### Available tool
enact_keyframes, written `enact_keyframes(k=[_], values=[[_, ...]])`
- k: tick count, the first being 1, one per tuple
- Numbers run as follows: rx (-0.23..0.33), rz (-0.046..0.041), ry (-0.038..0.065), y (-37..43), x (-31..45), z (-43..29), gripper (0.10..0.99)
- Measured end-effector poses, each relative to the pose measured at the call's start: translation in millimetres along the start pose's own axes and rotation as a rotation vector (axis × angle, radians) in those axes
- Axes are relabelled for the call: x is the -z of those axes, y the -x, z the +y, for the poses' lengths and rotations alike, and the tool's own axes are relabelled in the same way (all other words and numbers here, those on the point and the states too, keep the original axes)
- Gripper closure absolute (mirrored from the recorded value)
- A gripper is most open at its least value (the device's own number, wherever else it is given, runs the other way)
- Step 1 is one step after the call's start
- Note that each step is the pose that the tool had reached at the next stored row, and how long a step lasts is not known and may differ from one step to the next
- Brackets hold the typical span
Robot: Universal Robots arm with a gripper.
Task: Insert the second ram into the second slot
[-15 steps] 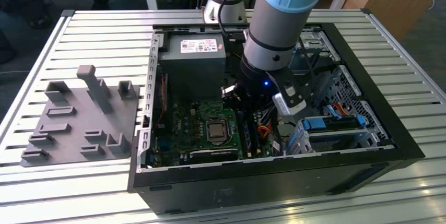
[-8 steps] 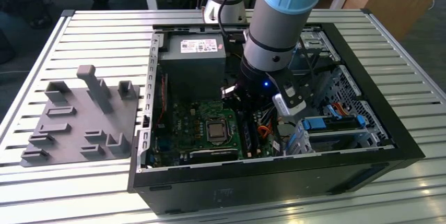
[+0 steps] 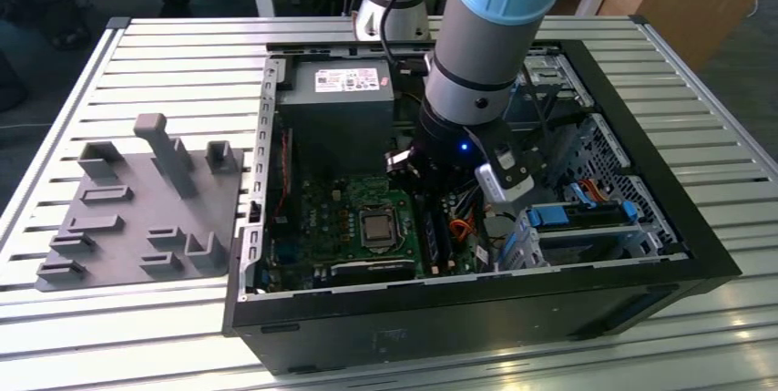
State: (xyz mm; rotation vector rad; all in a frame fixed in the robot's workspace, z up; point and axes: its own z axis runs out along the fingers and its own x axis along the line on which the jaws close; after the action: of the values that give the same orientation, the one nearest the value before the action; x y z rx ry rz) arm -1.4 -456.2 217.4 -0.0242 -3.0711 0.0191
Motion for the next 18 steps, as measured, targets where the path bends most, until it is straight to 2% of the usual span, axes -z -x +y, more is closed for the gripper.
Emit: enact_keyframes(k=[18], values=[[0.0,0.0,0.0,0.3,-4.9,0.1,0.949]])
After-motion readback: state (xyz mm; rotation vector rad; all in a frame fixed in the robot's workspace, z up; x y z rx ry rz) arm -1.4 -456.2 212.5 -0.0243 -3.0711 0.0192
